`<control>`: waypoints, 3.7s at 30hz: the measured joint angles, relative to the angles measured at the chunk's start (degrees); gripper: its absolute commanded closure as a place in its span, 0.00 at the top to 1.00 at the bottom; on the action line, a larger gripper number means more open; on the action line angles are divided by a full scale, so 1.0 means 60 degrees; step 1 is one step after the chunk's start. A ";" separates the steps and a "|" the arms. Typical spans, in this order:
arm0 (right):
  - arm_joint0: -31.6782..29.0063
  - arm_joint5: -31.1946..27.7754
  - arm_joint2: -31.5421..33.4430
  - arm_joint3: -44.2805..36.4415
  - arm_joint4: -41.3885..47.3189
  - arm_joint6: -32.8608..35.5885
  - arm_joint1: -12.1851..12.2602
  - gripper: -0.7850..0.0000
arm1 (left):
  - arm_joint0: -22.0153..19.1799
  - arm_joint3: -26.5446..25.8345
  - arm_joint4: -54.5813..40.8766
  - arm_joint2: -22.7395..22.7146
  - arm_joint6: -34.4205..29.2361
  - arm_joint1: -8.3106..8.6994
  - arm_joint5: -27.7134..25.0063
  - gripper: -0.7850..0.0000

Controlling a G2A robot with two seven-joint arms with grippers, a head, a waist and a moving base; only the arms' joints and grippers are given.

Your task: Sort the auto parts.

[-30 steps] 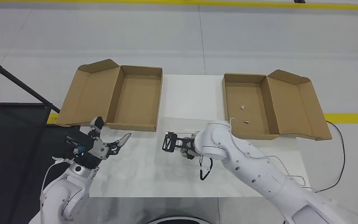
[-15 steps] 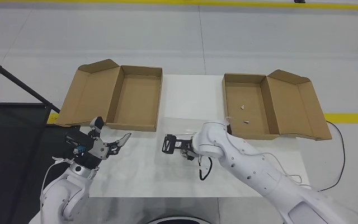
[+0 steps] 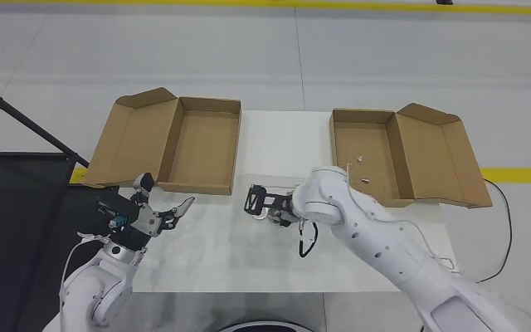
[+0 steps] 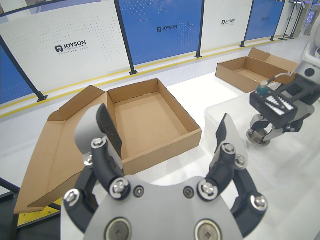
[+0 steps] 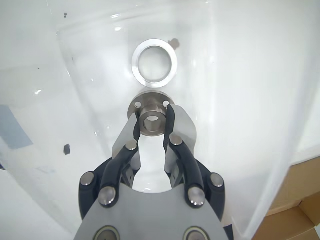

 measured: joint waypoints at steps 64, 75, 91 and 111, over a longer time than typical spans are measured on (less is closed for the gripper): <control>0.0017 0.5078 0.4136 0.3561 -0.1219 -0.1436 0.1181 0.00 | 0.0000 0.0000 0.0000 0.0000 0.0000 0.0000 0.0000 1.00; 0.0806 0.5522 0.3487 0.5137 -0.1564 -0.1403 0.0861 0.07 | 0.0000 0.0000 0.0000 0.0000 0.0000 0.0000 0.0000 1.00; 0.0576 0.5986 0.3875 0.4187 -0.2087 -0.1231 0.0950 1.00 | 0.0000 0.0000 0.0000 0.0000 0.0000 0.0000 0.0000 1.00; -0.5665 0.3013 0.7855 -0.5431 -0.2557 -0.4049 0.2024 1.00 | -0.1998 -0.1105 0.1136 -0.0203 -0.2956 0.0397 -0.3930 1.00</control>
